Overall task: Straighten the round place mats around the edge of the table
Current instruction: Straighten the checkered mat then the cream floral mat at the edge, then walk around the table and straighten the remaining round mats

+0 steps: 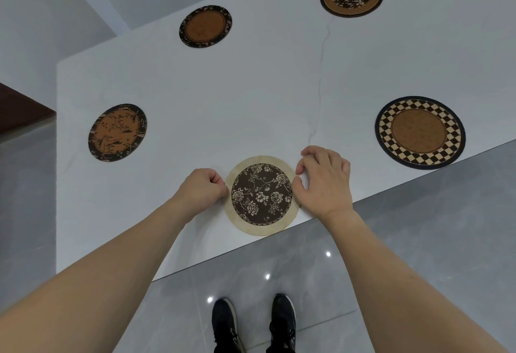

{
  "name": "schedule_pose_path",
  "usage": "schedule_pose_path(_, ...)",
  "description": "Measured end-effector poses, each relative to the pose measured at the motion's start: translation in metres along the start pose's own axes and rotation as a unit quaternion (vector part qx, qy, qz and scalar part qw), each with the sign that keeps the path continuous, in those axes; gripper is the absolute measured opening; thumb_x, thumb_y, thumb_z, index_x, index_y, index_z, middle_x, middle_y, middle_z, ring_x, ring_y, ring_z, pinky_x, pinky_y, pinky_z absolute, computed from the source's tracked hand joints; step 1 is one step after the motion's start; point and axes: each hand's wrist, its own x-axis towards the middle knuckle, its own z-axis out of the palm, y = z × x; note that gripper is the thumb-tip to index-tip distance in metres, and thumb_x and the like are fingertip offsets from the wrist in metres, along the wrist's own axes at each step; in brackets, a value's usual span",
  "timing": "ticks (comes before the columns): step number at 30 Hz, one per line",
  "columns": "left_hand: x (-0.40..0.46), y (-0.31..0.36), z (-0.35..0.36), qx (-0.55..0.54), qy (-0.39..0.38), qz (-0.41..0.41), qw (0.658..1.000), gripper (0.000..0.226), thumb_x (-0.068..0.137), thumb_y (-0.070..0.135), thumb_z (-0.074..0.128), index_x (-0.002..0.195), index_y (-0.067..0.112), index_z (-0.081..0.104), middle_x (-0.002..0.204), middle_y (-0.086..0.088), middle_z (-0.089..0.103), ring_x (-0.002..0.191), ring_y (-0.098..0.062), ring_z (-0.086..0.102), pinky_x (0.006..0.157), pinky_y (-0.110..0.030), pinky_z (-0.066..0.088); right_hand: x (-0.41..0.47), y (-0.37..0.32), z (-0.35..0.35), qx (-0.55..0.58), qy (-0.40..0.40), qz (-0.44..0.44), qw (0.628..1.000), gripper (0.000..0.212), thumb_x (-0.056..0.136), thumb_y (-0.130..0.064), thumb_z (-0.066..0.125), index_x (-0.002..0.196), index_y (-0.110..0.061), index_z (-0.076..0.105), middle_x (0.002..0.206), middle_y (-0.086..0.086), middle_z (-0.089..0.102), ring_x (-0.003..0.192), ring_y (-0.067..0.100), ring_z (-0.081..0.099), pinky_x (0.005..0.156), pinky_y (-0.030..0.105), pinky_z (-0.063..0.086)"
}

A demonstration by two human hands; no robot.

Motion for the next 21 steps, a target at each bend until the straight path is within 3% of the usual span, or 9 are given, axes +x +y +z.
schedule_pose_path(10,-0.003,0.004,0.000,0.069,0.026,0.007,0.997,0.017,0.076,0.015,0.068,0.065,0.016,0.055,0.068,0.002,0.059,0.067,-0.019,0.053,0.058,-0.026,0.040,0.000,-0.005,-0.007,-0.005,-0.035,0.019,0.999,0.023,0.076,-0.032,0.061,0.098,-0.026,0.059,0.122,-0.008,0.053,0.119,0.019,0.041,0.098,0.029,0.018)
schedule_pose_path(12,-0.013,0.006,-0.005,0.115,0.061,0.009,0.991,0.015,0.079,0.022,0.067,0.077,0.011,0.056,0.080,-0.004,0.060,0.075,-0.023,0.055,0.061,-0.028,0.040,0.003,-0.017,-0.017,-0.013,-0.081,0.039,0.996,0.031,0.078,-0.029,0.060,0.109,-0.023,0.058,0.128,-0.004,0.049,0.123,0.022,0.038,0.104,0.032,0.018)
schedule_pose_path(15,-0.034,0.000,-0.019,0.173,0.119,0.038,0.977,0.028,0.090,0.027,0.053,0.104,0.004,0.055,0.105,-0.012,0.058,0.095,-0.029,0.056,0.074,-0.036,0.045,0.005,-0.048,-0.036,-0.032,-0.123,0.045,0.991,0.045,0.081,-0.022,0.057,0.125,-0.017,0.054,0.134,0.002,0.050,0.126,0.026,0.042,0.108,0.038,0.028)
schedule_pose_path(21,-0.094,-0.048,-0.086,0.374,0.223,0.124,0.892,0.032,0.100,0.029,0.034,0.118,0.008,0.050,0.117,-0.010,0.056,0.102,-0.026,0.054,0.086,-0.034,0.041,-0.007,-0.153,-0.066,0.015,-0.129,-0.029,0.991,0.047,0.087,-0.014,0.050,0.134,-0.011,0.048,0.139,0.004,0.050,0.127,0.023,0.045,0.107,0.033,0.034)
